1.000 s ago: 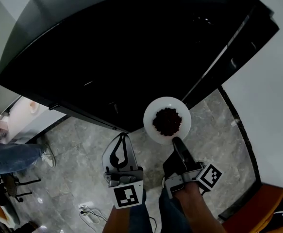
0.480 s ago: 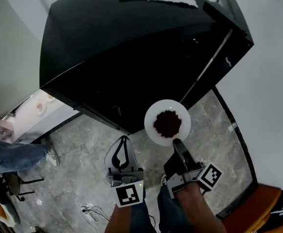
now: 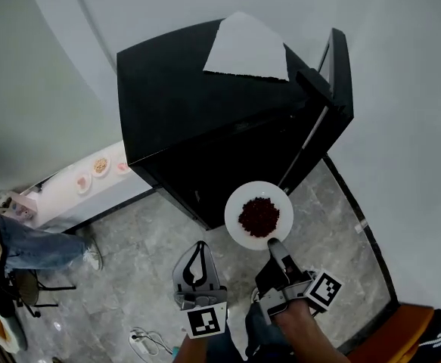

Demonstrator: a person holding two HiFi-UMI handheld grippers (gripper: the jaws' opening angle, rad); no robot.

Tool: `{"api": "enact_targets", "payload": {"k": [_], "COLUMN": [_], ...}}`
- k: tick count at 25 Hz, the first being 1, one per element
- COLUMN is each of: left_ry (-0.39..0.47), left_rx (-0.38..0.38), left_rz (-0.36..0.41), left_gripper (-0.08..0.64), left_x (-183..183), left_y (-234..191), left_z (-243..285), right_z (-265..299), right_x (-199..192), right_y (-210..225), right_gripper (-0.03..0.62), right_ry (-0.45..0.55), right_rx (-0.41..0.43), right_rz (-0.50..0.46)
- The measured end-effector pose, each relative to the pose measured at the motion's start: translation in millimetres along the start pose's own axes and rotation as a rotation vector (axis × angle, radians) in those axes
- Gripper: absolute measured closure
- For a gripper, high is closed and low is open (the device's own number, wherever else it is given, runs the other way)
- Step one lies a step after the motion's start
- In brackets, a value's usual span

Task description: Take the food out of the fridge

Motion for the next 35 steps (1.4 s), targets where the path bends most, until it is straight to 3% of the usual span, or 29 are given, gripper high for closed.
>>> {"api": "enact_targets", "payload": {"k": [5,6,9,11,16,23,35], "left_ry": [0.015,0.008,-0.031,-0.023,0.008,0.061,0.077], "left_rx": [0.001,-0.015,-0.100,-0.109,-0.098,-0.108,-0.114], "left_rz": [0.000,0.049,0.319,0.374,0.404,0.364,0.366], "left_gripper": [0.545,0.545,0.545,0.545,0.545,0.545,0.545], "left_x": [34,41,64,77,100,124,132], "left_y": [6,7,11,13,21,31,32], "left_z": [-25,-29,-36,-37,-47,-60,-71], "right_z": [-25,-30,-42,-47,-64,-86,-103], "right_x": [-11,-12,-13,-14,-23,-23,-25], "right_y": [-35,-43,-62,-70,-85,-105,-108], "right_gripper": [0.561,0.561,0.562,0.562,0.561,0.561,0.561], "right_ry": [-0.059,-0.065,-0.076,-0.084,-0.123,-0.129,-0.126], "right_rx": [-0.010,-0.010,-0.011,-0.010,0.015,0.025,0.034], "right_rz": [-0.003,-0.017,-0.041,-0.049,-0.026,-0.063,-0.070]}}
Point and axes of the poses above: the fingertips, and each gripper's own axes: z forward along the fingers, y to its right, x out of its top, the point moved 3 cm from there along -z, backward along the fingers, and after that the axes turned 7 degrees about -x, right-handed, at the moved point
